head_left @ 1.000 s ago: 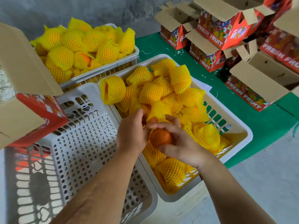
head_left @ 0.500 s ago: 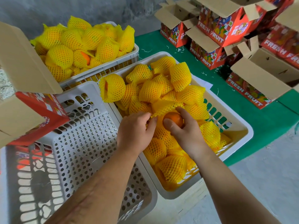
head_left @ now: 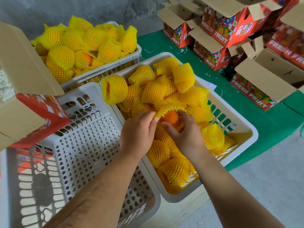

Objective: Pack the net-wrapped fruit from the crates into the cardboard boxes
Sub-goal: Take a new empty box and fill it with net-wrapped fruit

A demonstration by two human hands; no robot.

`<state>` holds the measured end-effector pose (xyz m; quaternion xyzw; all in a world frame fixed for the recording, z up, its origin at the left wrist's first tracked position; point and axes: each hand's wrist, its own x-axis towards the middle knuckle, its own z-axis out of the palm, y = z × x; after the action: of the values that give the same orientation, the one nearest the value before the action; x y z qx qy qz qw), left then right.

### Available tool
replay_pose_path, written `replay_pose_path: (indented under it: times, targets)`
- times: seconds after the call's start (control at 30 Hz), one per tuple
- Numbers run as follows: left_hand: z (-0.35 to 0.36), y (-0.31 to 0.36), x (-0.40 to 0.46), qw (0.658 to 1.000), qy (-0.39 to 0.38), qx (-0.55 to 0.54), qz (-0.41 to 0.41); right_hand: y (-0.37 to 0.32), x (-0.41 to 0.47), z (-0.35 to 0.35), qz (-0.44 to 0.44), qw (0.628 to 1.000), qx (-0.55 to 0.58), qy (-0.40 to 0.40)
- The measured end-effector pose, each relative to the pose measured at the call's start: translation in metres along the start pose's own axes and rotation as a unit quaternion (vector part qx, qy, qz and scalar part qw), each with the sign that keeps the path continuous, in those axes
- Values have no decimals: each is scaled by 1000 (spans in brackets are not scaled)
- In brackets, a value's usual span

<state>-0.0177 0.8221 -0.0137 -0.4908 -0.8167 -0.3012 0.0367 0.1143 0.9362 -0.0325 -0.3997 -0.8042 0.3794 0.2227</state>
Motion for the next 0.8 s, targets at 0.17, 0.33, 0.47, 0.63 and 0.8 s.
replay_pose_path:
  times: [0.17, 0.33, 0.47, 0.63, 0.8]
  targets:
    - [-1, 0, -1, 999, -33, -10, 41, 3, 3, 1, 10, 994, 24, 102]
    - [0, -2, -3, 997, -44, -4, 64, 5, 5, -1, 32, 991, 115, 56]
    - [0, -2, -3, 996, -48, -29, 66, 3, 8, -5, 48, 996, 61, 43]
    - [-1, 0, -2, 994, -91, -52, 40, -8, 6, -12, 60, 976, 204, -42]
    - [-4, 2, -1, 991, -100, 54, 67, -23, -17, -26, 99, 935, 318, -121]
